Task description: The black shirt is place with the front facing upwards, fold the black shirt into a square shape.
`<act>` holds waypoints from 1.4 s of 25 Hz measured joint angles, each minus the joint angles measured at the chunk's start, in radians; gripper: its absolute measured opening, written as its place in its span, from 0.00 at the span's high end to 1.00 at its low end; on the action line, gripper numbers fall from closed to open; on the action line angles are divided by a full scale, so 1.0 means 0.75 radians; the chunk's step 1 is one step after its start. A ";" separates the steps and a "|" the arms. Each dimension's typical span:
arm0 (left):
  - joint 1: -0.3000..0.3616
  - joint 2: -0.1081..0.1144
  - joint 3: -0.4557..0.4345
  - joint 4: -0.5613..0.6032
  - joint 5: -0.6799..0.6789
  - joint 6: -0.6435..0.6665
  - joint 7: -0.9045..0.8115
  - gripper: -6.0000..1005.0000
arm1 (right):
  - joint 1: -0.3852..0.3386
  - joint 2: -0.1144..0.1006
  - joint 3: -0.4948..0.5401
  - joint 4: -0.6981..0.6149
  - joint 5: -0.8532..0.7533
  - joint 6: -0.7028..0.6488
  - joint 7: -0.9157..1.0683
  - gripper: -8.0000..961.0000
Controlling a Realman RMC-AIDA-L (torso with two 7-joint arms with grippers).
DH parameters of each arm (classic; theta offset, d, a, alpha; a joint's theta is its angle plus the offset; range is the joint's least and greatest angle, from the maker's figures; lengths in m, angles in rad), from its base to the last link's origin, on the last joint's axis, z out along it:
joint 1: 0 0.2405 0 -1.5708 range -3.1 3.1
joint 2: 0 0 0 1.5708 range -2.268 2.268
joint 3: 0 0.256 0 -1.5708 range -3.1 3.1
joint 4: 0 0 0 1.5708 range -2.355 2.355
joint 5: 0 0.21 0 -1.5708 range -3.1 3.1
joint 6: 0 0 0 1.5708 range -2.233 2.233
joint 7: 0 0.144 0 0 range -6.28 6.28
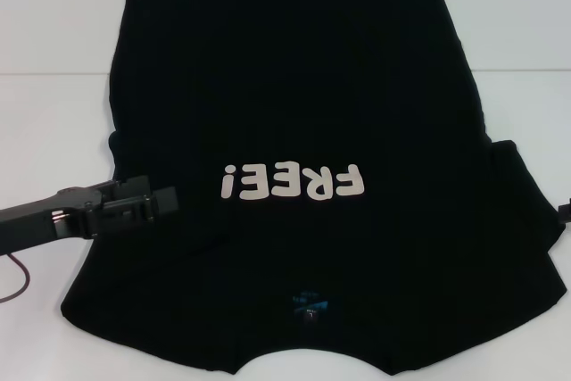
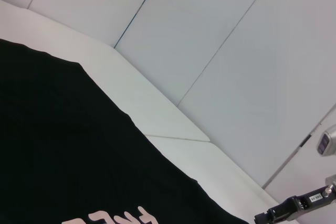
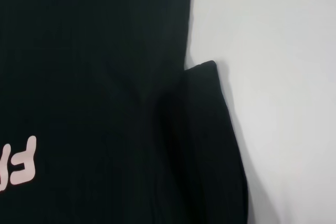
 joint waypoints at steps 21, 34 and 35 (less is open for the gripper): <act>0.003 -0.011 0.000 -0.002 0.000 0.000 0.000 0.10 | 0.028 0.024 -0.047 0.052 -0.002 0.107 0.005 0.51; -0.002 -0.012 0.000 -0.002 0.000 0.000 0.000 0.10 | 0.037 0.043 -0.072 0.092 0.008 0.175 -0.001 0.52; -0.002 -0.012 0.000 -0.002 0.000 0.000 0.000 0.10 | 0.037 0.046 -0.072 0.086 0.009 0.171 -0.004 0.52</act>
